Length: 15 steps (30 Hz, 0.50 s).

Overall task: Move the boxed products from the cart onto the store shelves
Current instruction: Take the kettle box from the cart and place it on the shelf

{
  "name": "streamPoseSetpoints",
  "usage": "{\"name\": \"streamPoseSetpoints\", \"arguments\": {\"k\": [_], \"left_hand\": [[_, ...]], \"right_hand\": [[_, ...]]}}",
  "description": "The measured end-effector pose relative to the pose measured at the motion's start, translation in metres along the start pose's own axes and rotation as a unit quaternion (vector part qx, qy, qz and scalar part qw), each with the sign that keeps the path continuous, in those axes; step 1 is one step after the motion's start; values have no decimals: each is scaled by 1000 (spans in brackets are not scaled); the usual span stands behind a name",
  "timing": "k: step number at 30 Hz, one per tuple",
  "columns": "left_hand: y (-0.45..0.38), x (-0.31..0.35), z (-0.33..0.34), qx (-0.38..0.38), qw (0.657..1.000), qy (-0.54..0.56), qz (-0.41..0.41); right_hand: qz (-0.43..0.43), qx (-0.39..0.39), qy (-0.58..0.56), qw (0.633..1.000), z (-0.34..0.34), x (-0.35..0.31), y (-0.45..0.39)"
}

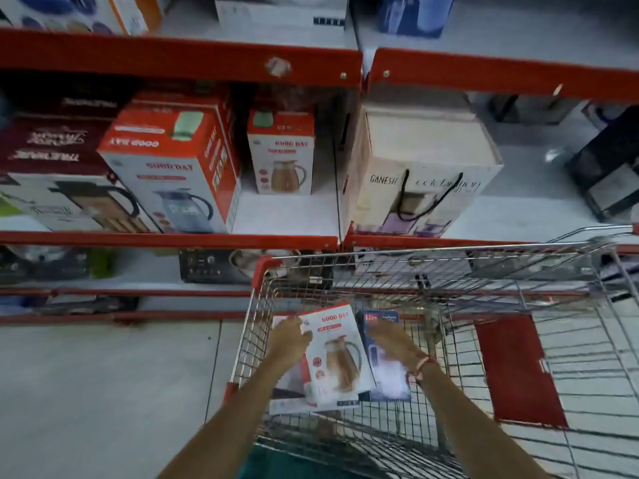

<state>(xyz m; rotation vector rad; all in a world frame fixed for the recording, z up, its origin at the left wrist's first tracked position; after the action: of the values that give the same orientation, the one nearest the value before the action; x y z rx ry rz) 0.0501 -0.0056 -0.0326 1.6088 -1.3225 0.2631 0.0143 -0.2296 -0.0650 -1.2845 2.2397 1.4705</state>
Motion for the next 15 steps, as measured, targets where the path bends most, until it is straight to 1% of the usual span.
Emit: {"name": "streamPoseSetpoints", "arguments": {"k": [2, 3, 5, 6, 7, 8, 9, 10, 11, 15], "left_hand": [[-4, -26, 20, -21, 996, 42, -75], [-4, -42, 32, -41, 992, 54, -110], [-5, -66, 58, -86, 983, 58, -150], [-6, -76, 67, -96, 980, 60, -167], [-8, -83, 73, -93, 978, 63, -177], [-8, -85, 74, -83, 978, 62, -182], [-4, -80, 69, -63, 981, 52, -177], [-3, -74, 62, -47, 985, 34, -160], [3, -62, 52, -33, 990, 27, -136], [29, -20, 6, -10, 995, 91, -38]], "right_hand": [[53, -89, -52, 993, 22, 15, -2], [76, -110, -56, 989, 31, 24, -3], [88, -148, -40, 984, 53, 32, -4], [91, -147, -29, 985, 62, 40, -13], [91, -135, -17, 986, 68, 46, -23], [85, -141, 4, 986, 70, 45, -24], [70, -142, 18, 987, 73, 56, -35], [46, -130, 35, 990, 69, 50, -35], [26, -106, 53, 993, 57, 29, -20], [-23, -42, 25, 999, 9, -22, 31]]}}
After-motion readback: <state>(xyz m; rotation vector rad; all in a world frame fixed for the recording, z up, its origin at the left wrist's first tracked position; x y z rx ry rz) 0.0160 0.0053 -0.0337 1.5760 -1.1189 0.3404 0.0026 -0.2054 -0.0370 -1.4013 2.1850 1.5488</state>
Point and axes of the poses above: each hand's wrist, its own y-axis away from the middle knuckle, its own z-axis out of the palm, x = y × z, the point moved 6 cm from there along -y, towards the middle knuckle, and after that the axes turned 8 degrees about y, right-handed, at the moved point
